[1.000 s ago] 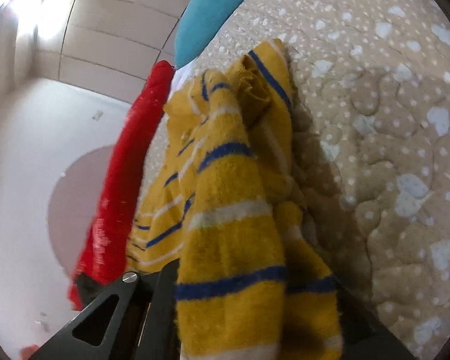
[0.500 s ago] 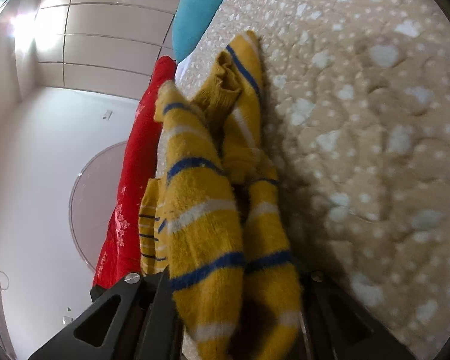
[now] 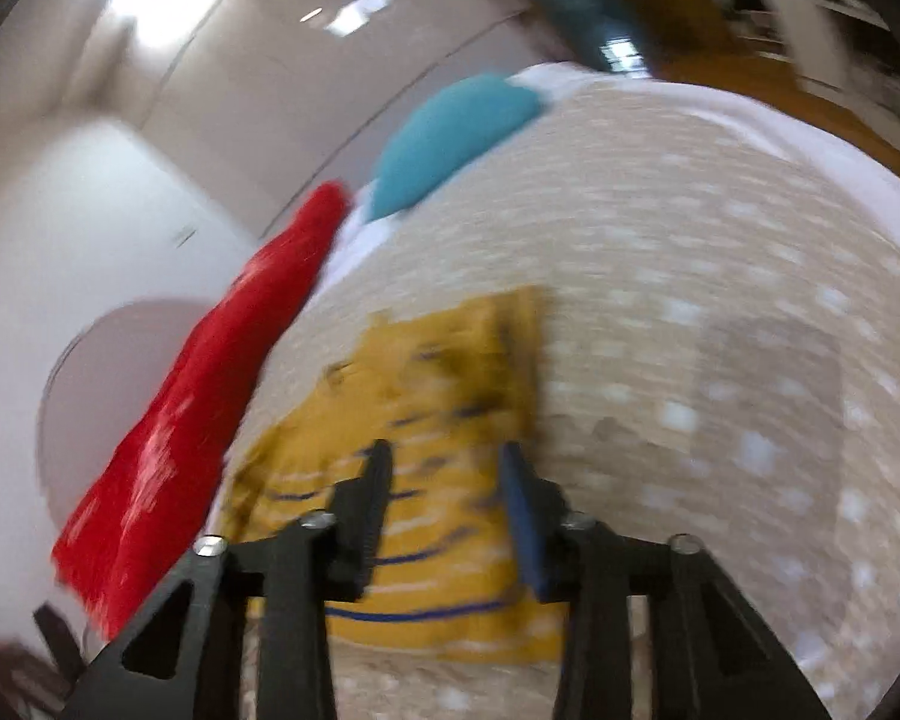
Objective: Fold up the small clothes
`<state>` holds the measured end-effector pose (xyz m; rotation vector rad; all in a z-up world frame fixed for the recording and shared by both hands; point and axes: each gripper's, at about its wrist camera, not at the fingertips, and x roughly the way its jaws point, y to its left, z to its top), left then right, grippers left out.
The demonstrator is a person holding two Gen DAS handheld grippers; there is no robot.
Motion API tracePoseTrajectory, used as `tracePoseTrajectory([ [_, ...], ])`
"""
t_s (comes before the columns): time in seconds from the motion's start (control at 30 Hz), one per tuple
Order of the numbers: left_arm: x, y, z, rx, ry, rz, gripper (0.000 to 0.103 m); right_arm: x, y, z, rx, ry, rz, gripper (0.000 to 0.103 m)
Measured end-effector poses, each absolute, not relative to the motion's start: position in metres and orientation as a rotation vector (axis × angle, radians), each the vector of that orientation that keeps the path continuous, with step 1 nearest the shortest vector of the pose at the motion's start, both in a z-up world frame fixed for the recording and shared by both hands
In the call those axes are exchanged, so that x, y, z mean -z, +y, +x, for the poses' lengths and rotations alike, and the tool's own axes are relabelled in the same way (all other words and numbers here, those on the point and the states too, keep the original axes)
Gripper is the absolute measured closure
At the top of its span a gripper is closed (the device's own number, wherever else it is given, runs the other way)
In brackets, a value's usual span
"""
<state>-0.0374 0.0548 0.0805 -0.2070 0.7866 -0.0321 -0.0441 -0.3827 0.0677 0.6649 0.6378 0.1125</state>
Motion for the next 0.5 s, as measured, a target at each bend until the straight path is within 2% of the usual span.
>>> tracePoseTrajectory([
  [0.13, -0.072, 0.040, -0.033, 0.059, 0.816, -0.165, 0.021, -0.072, -0.349, 0.017, -0.204, 0.714, 0.550, 0.076],
  [0.27, -0.065, 0.039, -0.034, 0.055, 0.840, -0.159, 0.021, -0.040, -0.355, 0.086, -0.207, 0.829, 0.593, 0.076],
  [0.33, -0.061, 0.043, -0.033, 0.047, 0.851, -0.161, 0.021, -0.019, -0.370, 0.117, -0.130, 0.906, 0.617, 0.084],
  [0.37, -0.060, 0.045, -0.033, 0.042, 0.857, -0.164, 0.021, -0.014, -0.376, 0.128, -0.121, 0.921, 0.650, 0.097],
  [0.4, -0.058, 0.047, -0.032, 0.038, 0.860, -0.169, 0.021, -0.007, -0.387, 0.133, -0.112, 0.920, 0.716, 0.101],
  [0.5, -0.055, 0.050, -0.031, 0.033, 0.867, -0.181, 0.021, -0.015, -0.398, 0.128, -0.114, 0.887, 0.765, 0.098],
])
